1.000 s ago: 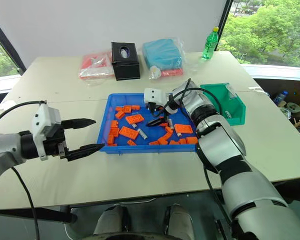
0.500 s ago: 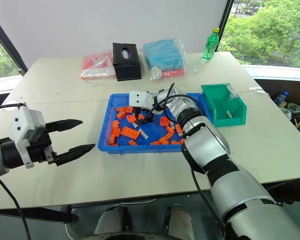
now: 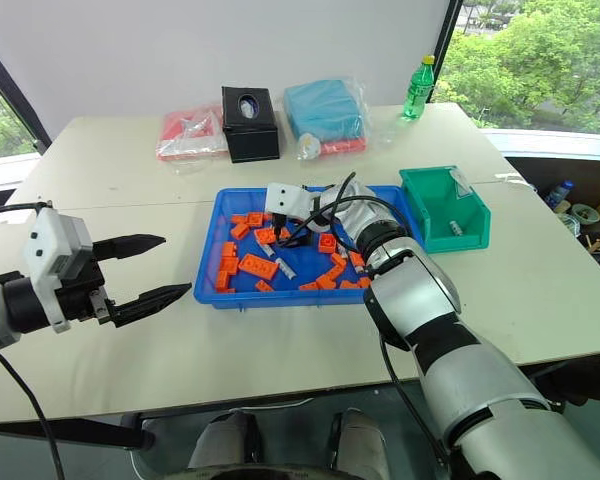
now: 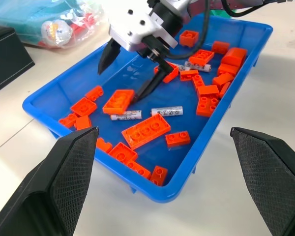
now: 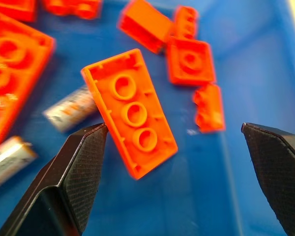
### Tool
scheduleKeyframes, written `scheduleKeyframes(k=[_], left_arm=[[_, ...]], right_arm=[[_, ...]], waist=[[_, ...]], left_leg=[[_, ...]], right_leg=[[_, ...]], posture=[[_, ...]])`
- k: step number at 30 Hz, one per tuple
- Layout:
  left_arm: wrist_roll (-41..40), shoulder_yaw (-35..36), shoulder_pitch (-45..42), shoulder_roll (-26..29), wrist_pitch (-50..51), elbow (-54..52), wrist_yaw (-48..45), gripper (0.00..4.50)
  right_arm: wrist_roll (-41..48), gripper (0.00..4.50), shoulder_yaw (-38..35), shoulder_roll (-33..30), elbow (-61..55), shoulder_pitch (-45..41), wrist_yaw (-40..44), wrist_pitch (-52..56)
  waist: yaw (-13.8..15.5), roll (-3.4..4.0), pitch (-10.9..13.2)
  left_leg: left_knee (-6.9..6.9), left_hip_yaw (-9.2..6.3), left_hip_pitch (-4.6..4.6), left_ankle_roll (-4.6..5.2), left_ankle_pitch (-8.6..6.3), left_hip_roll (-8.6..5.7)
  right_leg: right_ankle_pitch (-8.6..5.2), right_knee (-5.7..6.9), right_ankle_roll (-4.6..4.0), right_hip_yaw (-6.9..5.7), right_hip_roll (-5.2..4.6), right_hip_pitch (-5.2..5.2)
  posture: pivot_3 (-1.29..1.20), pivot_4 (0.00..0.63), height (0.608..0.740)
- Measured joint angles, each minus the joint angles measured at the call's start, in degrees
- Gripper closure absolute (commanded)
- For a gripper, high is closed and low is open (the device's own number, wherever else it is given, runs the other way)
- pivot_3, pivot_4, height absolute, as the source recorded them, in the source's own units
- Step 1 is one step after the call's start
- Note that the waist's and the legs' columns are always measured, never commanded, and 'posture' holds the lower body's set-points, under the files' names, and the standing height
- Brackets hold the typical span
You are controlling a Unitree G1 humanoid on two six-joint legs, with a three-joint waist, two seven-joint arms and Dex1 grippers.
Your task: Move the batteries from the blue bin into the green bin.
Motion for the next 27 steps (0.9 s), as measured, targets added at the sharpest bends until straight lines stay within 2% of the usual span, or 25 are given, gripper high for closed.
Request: scheduleKeyframes(k=[6,10,15,18,22,27], left_arm=[[0.0,-2.1,-0.8,0.0,-0.1,0.2,0.2,0.0],[0.1,-2.8,-1.6,-0.1,-0.2,0.9,0.5,0.0],[0.8,-6.0,-2.9,-0.5,-1.6,2.8,-0.1,0.0],[1.5,-7.3,-4.3,-0.5,-2.5,4.1,-0.7,0.0],[1.7,-8.6,-5.3,-0.5,-3.2,4.9,-1.8,0.0],[3.1,-9.9,-7.6,-0.3,-4.0,7.4,-3.2,0.0]], right_arm=[[5.5,0.05,-7.5,-0.9,-1.8,-0.3,1.3,8.4],[9.4,0.05,-10.4,-1.7,-10.5,0.4,4.8,19.9],[16.6,0.05,-10.5,-1.9,-47.4,15.3,7.4,55.8],[18.4,0.05,-8.0,-2.0,-61.2,23.1,5.1,68.2],[20.4,0.05,-8.0,-2.3,-69.5,24.9,0.9,76.4],[22.2,0.05,-8.3,0.3,-66.3,24.8,-4.3,77.2]], waist=[[0.0,0.0,0.0],[0.0,-0.01,0.0],[0.2,0.21,-0.3],[0.2,0.27,-0.3],[0.1,0.26,-0.3],[0.1,0.26,-0.3]], left_leg=[[0.01,0.0,0.0,0.02,-0.01,0.0],[0.0,-0.02,0.01,0.07,-0.03,0.0],[-0.14,-0.2,0.09,0.23,-0.12,0.14],[-0.16,-0.15,0.05,0.3,-0.17,0.02],[-0.18,-0.13,0.12,0.31,-0.18,-0.14],[-0.2,-0.07,0.14,0.3,-0.17,-0.13]], right_leg=[[0.0,0.0,0.0,0.0,0.01,-0.06],[0.01,-0.03,0.0,0.0,0.01,-0.1],[0.17,-0.36,-0.29,0.01,0.07,0.16],[0.17,-0.54,-0.31,-0.05,0.03,0.17],[0.17,-0.66,-0.31,-0.11,0.02,0.23],[0.17,-0.63,-0.3,-0.15,0.03,0.21]], posture=[[0.0,0.15,0.608],[0.0,0.15,0.608],[0.0,0.15,0.608],[0.0,0.15,0.608],[0.0,0.15,0.608],[0.0,0.15,0.608]])
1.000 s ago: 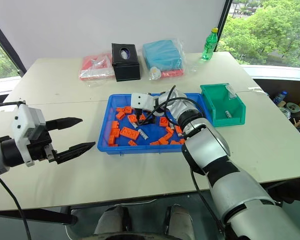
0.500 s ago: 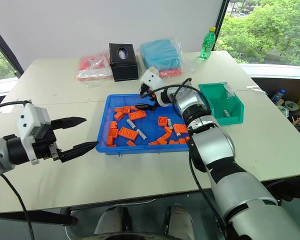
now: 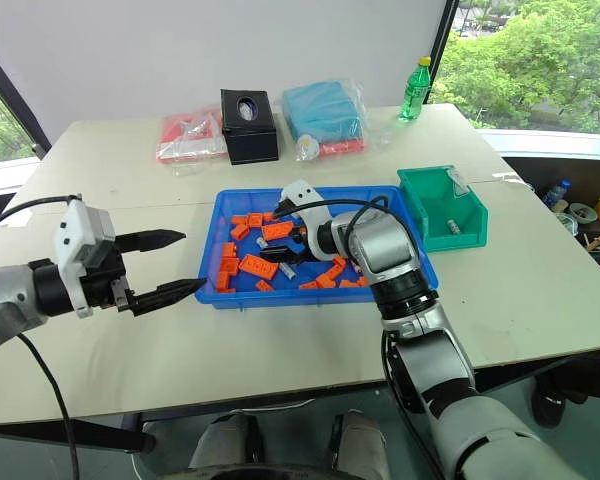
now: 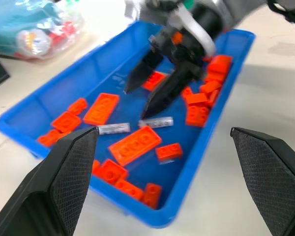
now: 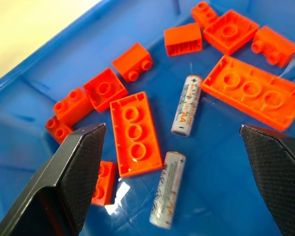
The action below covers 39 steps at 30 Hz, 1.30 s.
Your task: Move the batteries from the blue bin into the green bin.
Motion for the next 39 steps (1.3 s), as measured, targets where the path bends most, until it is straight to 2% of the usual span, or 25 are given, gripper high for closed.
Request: scheduleKeyframes(k=[12,15,22,30,35,39], left_arm=[[0.7,0.0,0.8,-0.2,0.0,-0.6,0.2,0.0],[0.7,0.0,1.2,-0.2,0.0,-0.8,0.7,0.0],[0.6,0.2,1.4,-0.3,0.0,-1.2,1.1,0.0],[0.9,-1.2,-0.5,-1.0,-1.2,0.6,0.5,0.0],[2.1,-4.1,-2.2,-2.1,-2.4,2.5,-0.4,0.0],[2.5,-5.8,-3.0,-2.8,-3.3,4.0,-0.9,0.0]], right_arm=[[0.7,0.05,-1.2,4.1,19.8,-5.7,-7.1,-11.0],[0.6,0.87,-0.5,4.4,21.3,-6.1,-7.2,-12.7],[0.7,4.36,1.7,5.2,21.2,-5.8,-6.9,-12.6],[2.4,4.41,0.7,2.5,14.2,-4.4,-7.2,-7.9],[7.4,4.41,-9.2,-5.9,-0.6,-4.4,-8.6,1.9],[10.5,4.41,-18.0,-15.0,-12.8,-2.0,-9.8,8.0]], waist=[[-0.1,0.0,0.0],[-0.1,0.0,0.0],[-0.1,0.0,0.0],[0.1,0.01,0.0],[0.3,0.04,0.0],[0.3,0.02,0.0]], left_leg=[[0.05,0.08,-0.02,0.0,0.0,0.01],[0.04,0.07,-0.03,0.06,-0.04,0.02],[0.04,0.06,-0.04,0.1,-0.06,0.02],[0.01,0.1,-0.11,0.1,-0.06,0.01],[-0.07,0.13,-0.13,0.08,-0.05,0.01],[-0.45,0.16,-0.04,0.08,-0.04,-0.09]], right_leg=[[0.0,0.07,0.0,0.0,-0.01,-0.1],[0.0,0.1,0.0,0.0,0.0,-0.1],[0.0,0.1,0.0,0.0,-0.01,-0.13],[0.0,0.09,0.0,0.0,0.0,-0.11],[0.0,-0.03,-0.01,0.0,-0.01,0.07],[0.0,-0.96,0.0,-0.01,0.02,0.39]], posture=[[0.0,0.15,0.608],[0.0,0.15,0.608],[0.0,0.15,0.608],[0.0,0.15,0.608],[0.0,0.15,0.608],[0.0,0.15,0.608]])
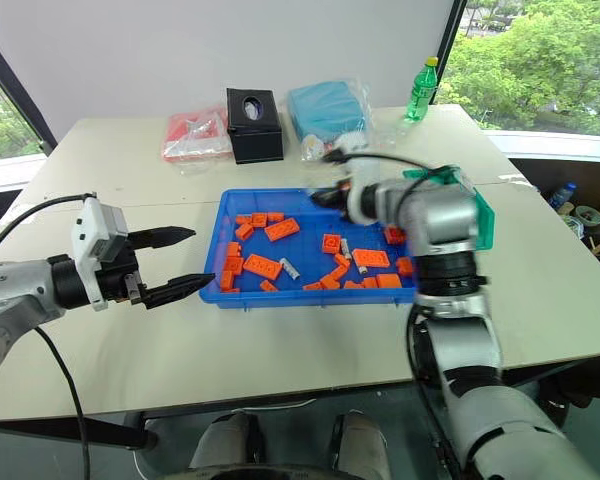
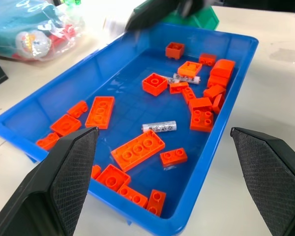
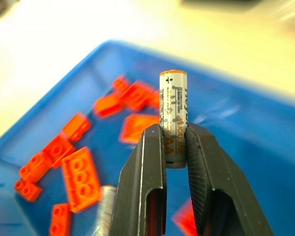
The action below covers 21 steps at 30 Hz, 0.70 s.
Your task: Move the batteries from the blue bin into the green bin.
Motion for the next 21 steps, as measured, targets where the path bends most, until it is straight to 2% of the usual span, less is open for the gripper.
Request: scheduleKeyframes(k=[3,10,18,20,21], left_arm=[[0.3,-0.4,-0.5,-0.5,-0.3,0.4,-0.4,0.0],[1.1,-2.7,-4.3,-1.8,-0.4,3.2,-0.8,0.0],[2.0,-4.2,-7.2,-1.8,-0.4,4.8,-2.1,0.0],[2.1,-4.3,-7.3,-1.9,-0.4,4.8,-2.2,0.0],[2.1,-4.3,-7.3,-1.9,-0.4,4.8,-2.2,0.0]], right_arm=[[0.3,4.41,-4.4,-4.7,-3.9,4.5,-2.0,1.1],[0.2,4.41,-8.4,-8.9,-4.9,11.4,-5.8,0.2],[-1.5,4.41,-9.9,-12.8,4.6,13.5,-9.6,-10.3],[-1.5,3.38,-10.0,-13.9,7.3,13.6,-9.5,-11.9],[-1.5,3.02,-10.0,-13.9,8.1,13.6,-9.4,-12.5]], waist=[[-0.2,-0.01,0.0],[-0.3,-0.01,0.0],[-0.1,-0.06,0.0],[-0.1,-0.08,0.0],[-0.1,-0.13,0.0]], left_leg=[[-0.36,0.04,0.23,-0.42,0.26,-0.37],[-0.38,-0.15,0.53,-0.44,0.28,-0.46],[-0.36,-0.02,0.57,-0.43,0.27,-0.47],[-0.36,-0.02,0.57,-0.43,0.27,-0.47],[-0.35,-0.03,0.57,-0.43,0.27,-0.46]], right_leg=[[0.04,-0.45,0.1,0.01,-0.09,0.15],[0.03,-0.82,0.12,0.01,-0.06,0.16],[0.02,-0.82,0.1,0.03,-0.08,0.13],[-0.03,-0.83,0.01,0.04,-0.09,0.14],[-0.04,-0.83,-0.01,0.05,-0.09,0.14]], posture=[[0.0,0.15,0.608],[0.0,0.15,0.608],[0.0,0.15,0.608],[0.0,0.15,0.608],[0.0,0.15,0.608]])
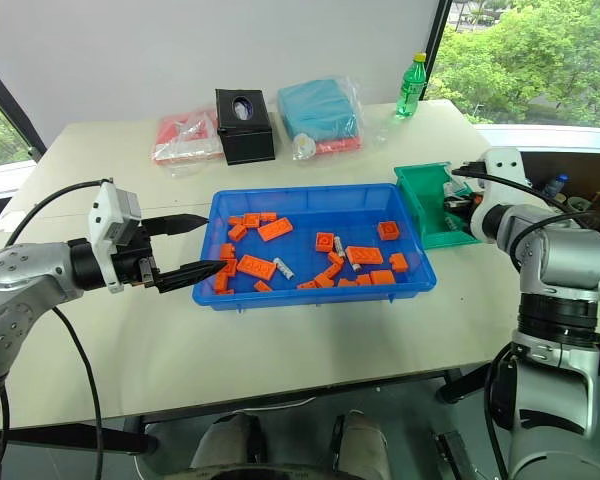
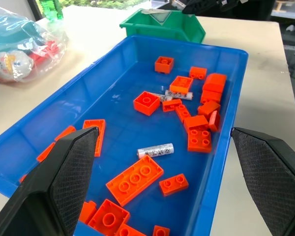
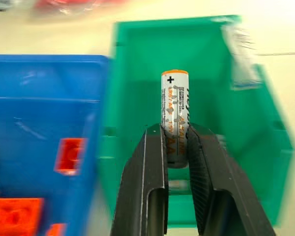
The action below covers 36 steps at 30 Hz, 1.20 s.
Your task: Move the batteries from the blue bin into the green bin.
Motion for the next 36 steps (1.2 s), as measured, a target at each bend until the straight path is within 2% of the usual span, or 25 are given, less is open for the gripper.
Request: scheduleKeyframes(k=[4,9,13,15,18,24,27,36], left_arm=[[0.0,0.0,0.0,-0.1,0.2,-0.1,0.2,0.0],[-0.2,0.1,0.5,-0.1,0.4,-0.7,0.5,0.0],[-0.3,0.6,1.7,0.0,0.6,-1.6,0.7,0.0],[-0.3,0.9,2.0,0.0,0.6,-1.8,0.8,0.0],[-0.3,1.2,2.2,0.1,0.7,-2.2,1.1,0.0],[-0.7,2.4,2.8,0.4,1.6,-2.8,1.7,0.0],[-1.0,3.0,3.4,0.8,1.9,-3.5,1.8,0.0],[-1.4,4.4,4.2,1.0,2.0,-4.4,2.9,0.0]], right_arm=[[-0.2,1.01,1.9,-0.1,3.2,0.2,1.1,-3.7],[1.4,1.01,7.6,-1.7,0.6,0.0,9.0,-8.0],[7.2,1.01,14.7,-0.4,-9.5,-4.3,15.4,-2.3],[9.9,1.01,16.7,4.5,-12.6,-6.8,14.8,3.7],[12.0,1.01,20.5,9.8,-13.9,-7.2,13.0,9.3],[9.9,1.01,29.4,16.5,-10.8,-6.4,9.4,8.8],[8.2,1.01,33.0,18.0,-7.1,-6.3,9.0,6.4],[3.4,1.01,40.3,16.5,-2.1,-6.1,12.6,-1.4]], waist=[[0.0,-0.08,-0.1],[-0.1,-0.06,0.0],[-0.1,-0.15,-0.1],[-0.2,-0.31,-0.1],[0.1,-0.3,-0.1],[0.3,-0.25,-0.1],[0.1,-0.23,-0.1],[-0.2,-0.23,-0.1]], left_leg=[[0.02,-0.01,0.02,0.0,0.0,0.0],[0.02,-0.02,0.05,0.02,-0.01,0.01],[0.02,-0.17,0.14,0.39,-0.22,0.01],[0.04,-0.26,0.42,0.46,-0.26,0.03],[0.03,-0.28,0.31,0.53,-0.32,0.05],[0.01,-0.09,0.1,0.45,-0.28,-0.01],[0.02,-0.07,0.09,0.39,-0.24,-0.05],[0.02,-0.08,0.15,0.28,-0.18,-0.05]], right_leg=[[0.0,0.01,0.01,0.05,0.0,-0.02],[0.02,0.01,0.04,0.08,0.01,-0.07],[0.02,0.02,0.03,0.08,0.02,0.03],[-0.03,0.07,-0.07,0.07,0.03,-0.02],[-0.1,0.14,-0.22,0.07,-0.03,-0.14],[-0.05,0.18,-0.32,0.09,-0.03,-0.14],[-0.04,0.19,-0.29,0.09,-0.05,-0.11],[0.03,0.21,-0.16,0.09,-0.04,-0.12]], posture=[[0.0,0.15,0.608],[0.0,0.15,0.608],[0.0,0.15,0.608],[0.0,0.15,0.608],[0.0,0.15,0.608],[0.0,0.15,0.608],[0.0,0.15,0.608],[0.0,0.15,0.608]])
